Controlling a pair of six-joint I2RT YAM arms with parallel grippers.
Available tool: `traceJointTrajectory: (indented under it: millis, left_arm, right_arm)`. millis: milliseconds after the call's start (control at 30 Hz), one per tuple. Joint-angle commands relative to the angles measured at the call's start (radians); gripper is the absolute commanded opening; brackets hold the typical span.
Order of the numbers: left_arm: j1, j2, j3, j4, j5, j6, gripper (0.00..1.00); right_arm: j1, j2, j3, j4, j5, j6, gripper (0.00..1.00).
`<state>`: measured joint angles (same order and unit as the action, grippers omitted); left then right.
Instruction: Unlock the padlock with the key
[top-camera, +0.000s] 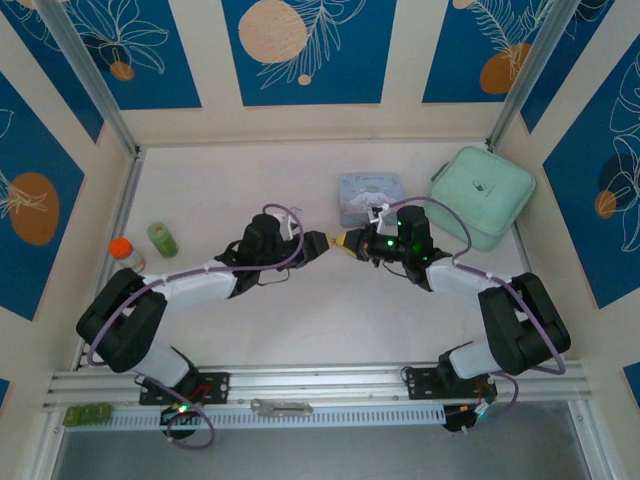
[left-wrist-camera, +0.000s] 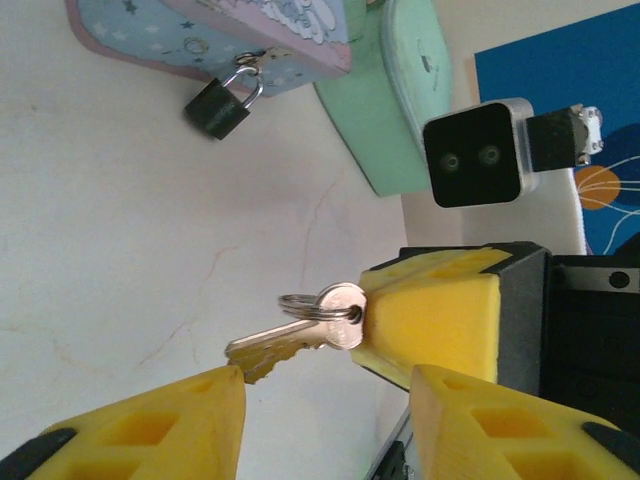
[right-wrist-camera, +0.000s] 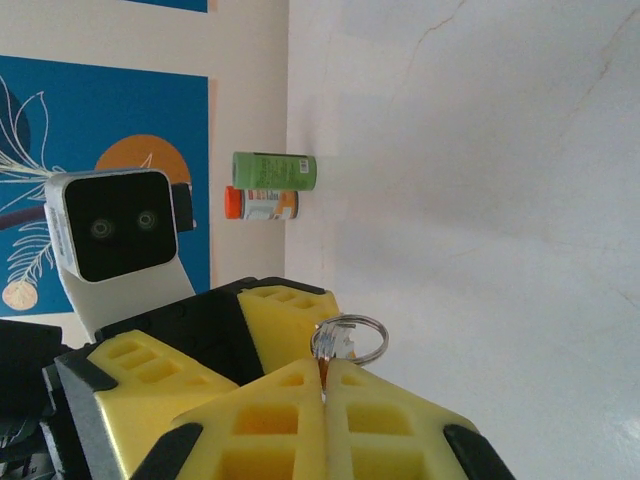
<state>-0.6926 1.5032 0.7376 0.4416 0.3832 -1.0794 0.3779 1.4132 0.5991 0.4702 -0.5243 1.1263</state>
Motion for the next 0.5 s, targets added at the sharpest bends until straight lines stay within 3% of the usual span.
traceJointTrajectory:
  millis: [0,200,467]
  left_arm:
    - [-0.009,-0.003,0.023,-0.027,-0.021,0.03,0.49]
    - [-0.009,-0.006,0.033,-0.061,-0.043,0.042,0.53]
    - [-0.008,-0.023,0.046,-0.06,-0.085,0.061,0.39]
  right_arm:
    - [-0.005,-0.037,-0.006,-0.017,-0.023,-0.016,0.0]
    - [-0.007,-0.058,-0.012,-0.028,-0.03,-0.028,0.0]
    - [-0.004,-0.042,-0.012,-0.034,-0.032,-0.035,0.0]
